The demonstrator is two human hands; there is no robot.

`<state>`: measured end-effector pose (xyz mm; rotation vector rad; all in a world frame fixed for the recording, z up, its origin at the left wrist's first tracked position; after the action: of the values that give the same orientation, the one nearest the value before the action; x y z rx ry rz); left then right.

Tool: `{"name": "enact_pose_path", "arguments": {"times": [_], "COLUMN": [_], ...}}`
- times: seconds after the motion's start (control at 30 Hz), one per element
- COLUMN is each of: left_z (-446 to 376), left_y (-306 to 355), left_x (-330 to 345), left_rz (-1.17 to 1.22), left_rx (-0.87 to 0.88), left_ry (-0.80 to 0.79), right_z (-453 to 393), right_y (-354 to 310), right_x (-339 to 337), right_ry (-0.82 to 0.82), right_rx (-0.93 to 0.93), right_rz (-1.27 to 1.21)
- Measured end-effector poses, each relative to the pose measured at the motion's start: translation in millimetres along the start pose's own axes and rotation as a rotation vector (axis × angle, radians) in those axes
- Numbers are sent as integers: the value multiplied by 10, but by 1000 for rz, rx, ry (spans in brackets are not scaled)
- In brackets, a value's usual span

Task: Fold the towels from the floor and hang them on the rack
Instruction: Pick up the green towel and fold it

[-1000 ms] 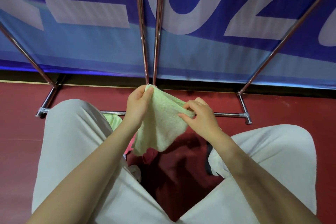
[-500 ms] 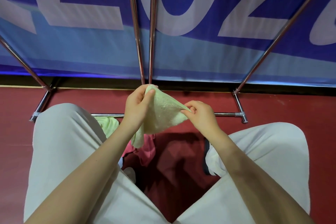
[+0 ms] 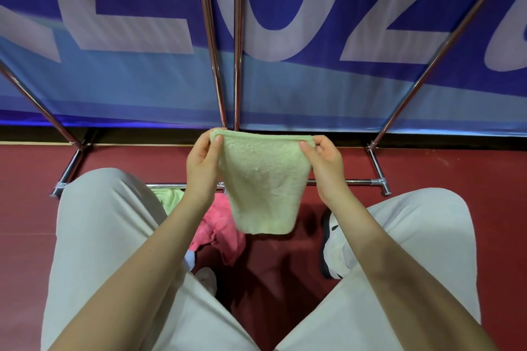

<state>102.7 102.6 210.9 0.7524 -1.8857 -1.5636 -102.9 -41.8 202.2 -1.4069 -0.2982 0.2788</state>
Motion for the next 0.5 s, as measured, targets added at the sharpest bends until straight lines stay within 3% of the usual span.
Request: {"name": "enact_pose_path", "arguments": {"times": [0.27, 0.5], "left_z": [-1, 81], "left_y": [-84, -323], "left_x": [-10, 33], "left_rz": [6, 133], "left_rx": [-85, -414], "left_ry": [63, 224], "right_z": [-14, -103], "right_y": [-117, 87], "right_x": [23, 94], "right_ry": [80, 197], "right_rx": [-78, 31], "right_rz": [38, 91]}}
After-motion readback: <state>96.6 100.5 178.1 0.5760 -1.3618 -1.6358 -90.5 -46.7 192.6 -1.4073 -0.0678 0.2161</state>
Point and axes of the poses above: each hand's wrist, its own z-axis away from the middle knuckle, its own x-axis out of the palm, y = z × x, the point moved 9 cm from there along -z, towards the middle knuckle, and after that the axes turned 6 degrees about x, right-handed, at the moved point
